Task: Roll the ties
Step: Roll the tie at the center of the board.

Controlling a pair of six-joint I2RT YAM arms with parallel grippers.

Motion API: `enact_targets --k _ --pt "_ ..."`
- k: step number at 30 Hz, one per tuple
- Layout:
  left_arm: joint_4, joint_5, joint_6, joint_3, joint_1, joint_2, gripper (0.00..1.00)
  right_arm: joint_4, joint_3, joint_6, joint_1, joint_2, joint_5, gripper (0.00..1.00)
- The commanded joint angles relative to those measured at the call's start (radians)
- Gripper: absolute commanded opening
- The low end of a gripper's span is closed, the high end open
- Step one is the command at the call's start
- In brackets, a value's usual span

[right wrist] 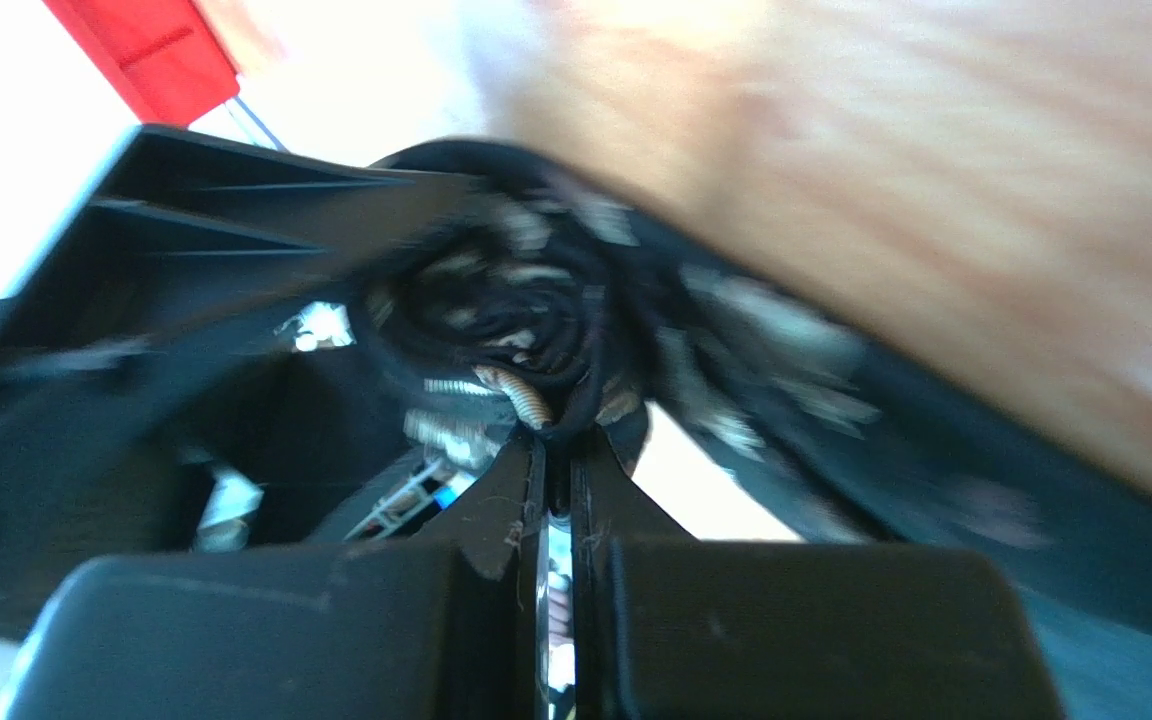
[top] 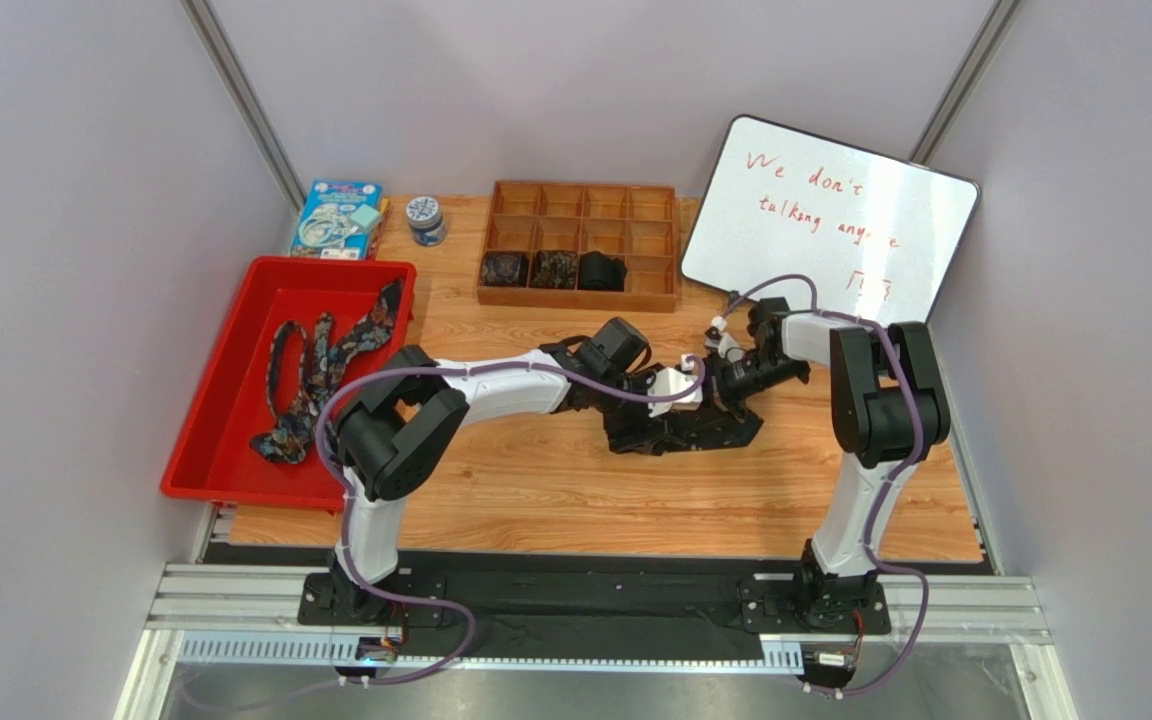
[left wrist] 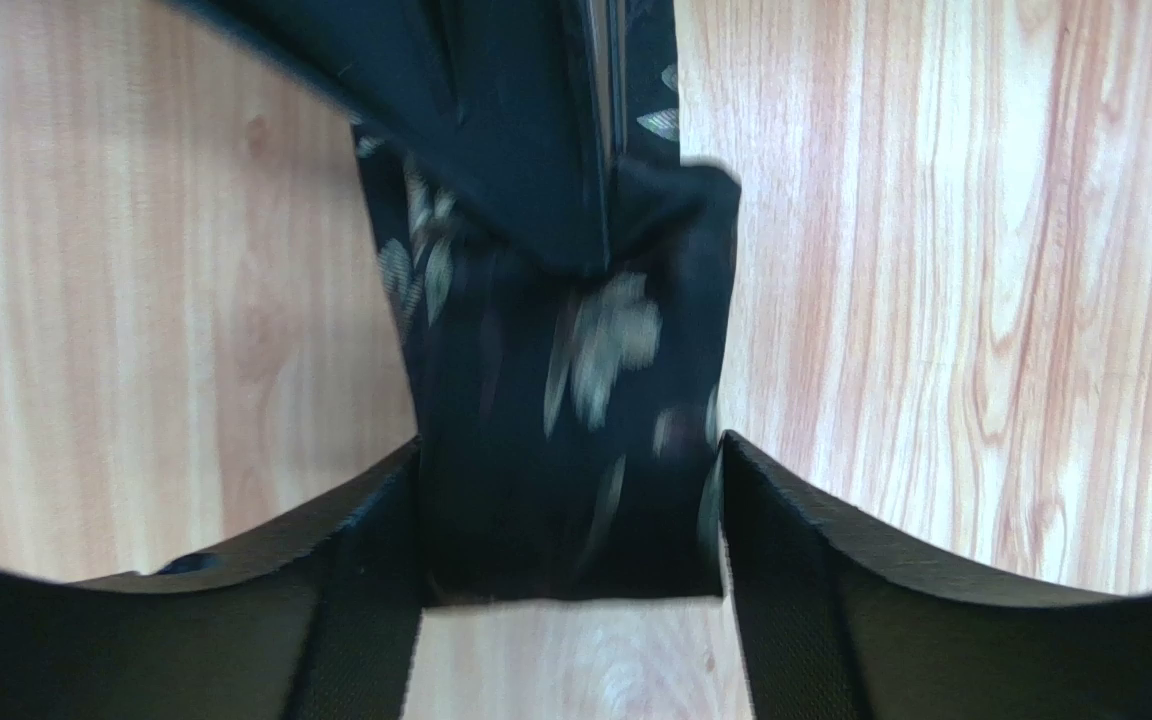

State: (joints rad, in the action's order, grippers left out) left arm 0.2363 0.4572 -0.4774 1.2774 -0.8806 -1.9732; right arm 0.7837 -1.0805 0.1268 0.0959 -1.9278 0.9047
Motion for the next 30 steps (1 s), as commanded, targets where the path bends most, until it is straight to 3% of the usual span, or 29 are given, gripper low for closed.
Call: enact_targets --k 1,2,3,14,17,23,30 --pt "0.086 0.077 0.011 0.056 0.026 0.080 0.76 -0.086 0.007 -0.013 -0.030 -0.080 -0.182 0.00" --pt "0.081 0.090 0.022 0.059 0.025 0.082 0.77 -0.086 0.004 -0.004 -0.038 -0.089 -0.188 0.00" --pt "0.077 0.100 0.026 0.062 0.025 0.083 0.92 -0.086 -0.005 -0.003 -0.038 -0.111 -0.196 0.00" --pt "-0.058 0.095 0.106 0.097 0.026 -0.022 0.93 -0.070 -0.048 0.010 0.004 -0.142 -0.343 0.00" --pt "-0.072 0.098 0.103 0.112 0.026 -0.061 0.88 -0.072 -0.050 0.020 0.036 -0.132 -0.404 0.00" --pt "-0.034 0.147 0.115 0.151 0.026 -0.066 0.67 -0.078 -0.071 0.077 0.099 -0.123 -0.552 0.00" --pt "-0.069 0.169 0.149 0.111 0.016 -0.050 0.61 -0.084 -0.113 0.131 0.156 -0.149 -0.578 0.00"
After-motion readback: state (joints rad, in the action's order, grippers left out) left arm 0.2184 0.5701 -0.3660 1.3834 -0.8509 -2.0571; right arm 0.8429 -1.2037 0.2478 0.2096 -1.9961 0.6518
